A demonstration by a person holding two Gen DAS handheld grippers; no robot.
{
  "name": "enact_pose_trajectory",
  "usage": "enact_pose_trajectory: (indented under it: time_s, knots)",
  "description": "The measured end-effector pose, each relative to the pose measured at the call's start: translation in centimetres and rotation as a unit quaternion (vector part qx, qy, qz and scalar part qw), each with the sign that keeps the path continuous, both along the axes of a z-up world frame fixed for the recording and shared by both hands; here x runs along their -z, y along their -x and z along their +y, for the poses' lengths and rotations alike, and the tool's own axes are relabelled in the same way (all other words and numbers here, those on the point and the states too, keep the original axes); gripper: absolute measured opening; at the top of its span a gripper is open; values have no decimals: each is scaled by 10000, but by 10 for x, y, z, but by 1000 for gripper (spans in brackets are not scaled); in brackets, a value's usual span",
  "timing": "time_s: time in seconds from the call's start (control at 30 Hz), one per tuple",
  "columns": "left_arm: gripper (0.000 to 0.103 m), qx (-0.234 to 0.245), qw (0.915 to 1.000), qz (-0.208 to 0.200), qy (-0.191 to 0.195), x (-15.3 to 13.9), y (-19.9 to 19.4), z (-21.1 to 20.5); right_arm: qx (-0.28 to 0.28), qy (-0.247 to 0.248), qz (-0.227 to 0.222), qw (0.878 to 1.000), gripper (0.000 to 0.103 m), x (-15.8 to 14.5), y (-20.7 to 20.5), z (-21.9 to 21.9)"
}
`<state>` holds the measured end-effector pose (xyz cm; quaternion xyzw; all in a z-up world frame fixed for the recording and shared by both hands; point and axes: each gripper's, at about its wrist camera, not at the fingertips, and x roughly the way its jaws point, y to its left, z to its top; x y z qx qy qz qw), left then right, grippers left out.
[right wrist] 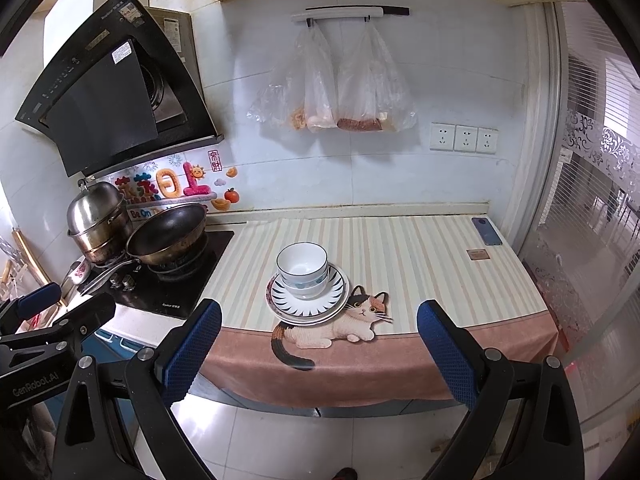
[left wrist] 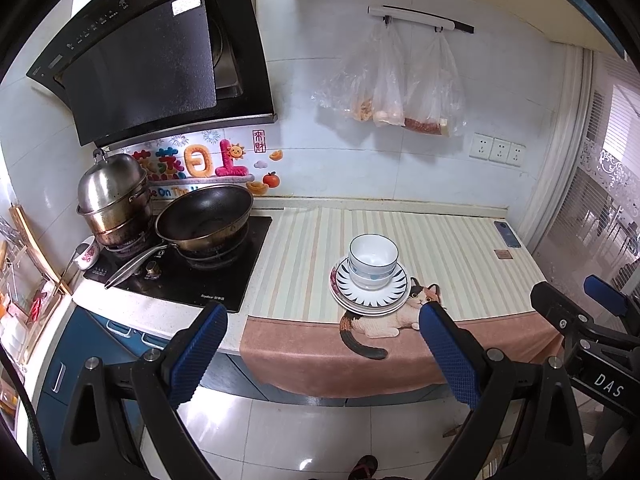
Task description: Organize plates and bowls
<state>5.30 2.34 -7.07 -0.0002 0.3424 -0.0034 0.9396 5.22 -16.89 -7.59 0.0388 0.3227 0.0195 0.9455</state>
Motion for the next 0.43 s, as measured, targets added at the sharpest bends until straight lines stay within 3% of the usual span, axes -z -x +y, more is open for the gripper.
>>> enact_pose_trajectory:
  time_s: [0.43]
  knots:
    - [98, 24, 10000, -32, -37, -1, -7, 13, -4, 19, 12, 10000, 100, -1, -2, 3]
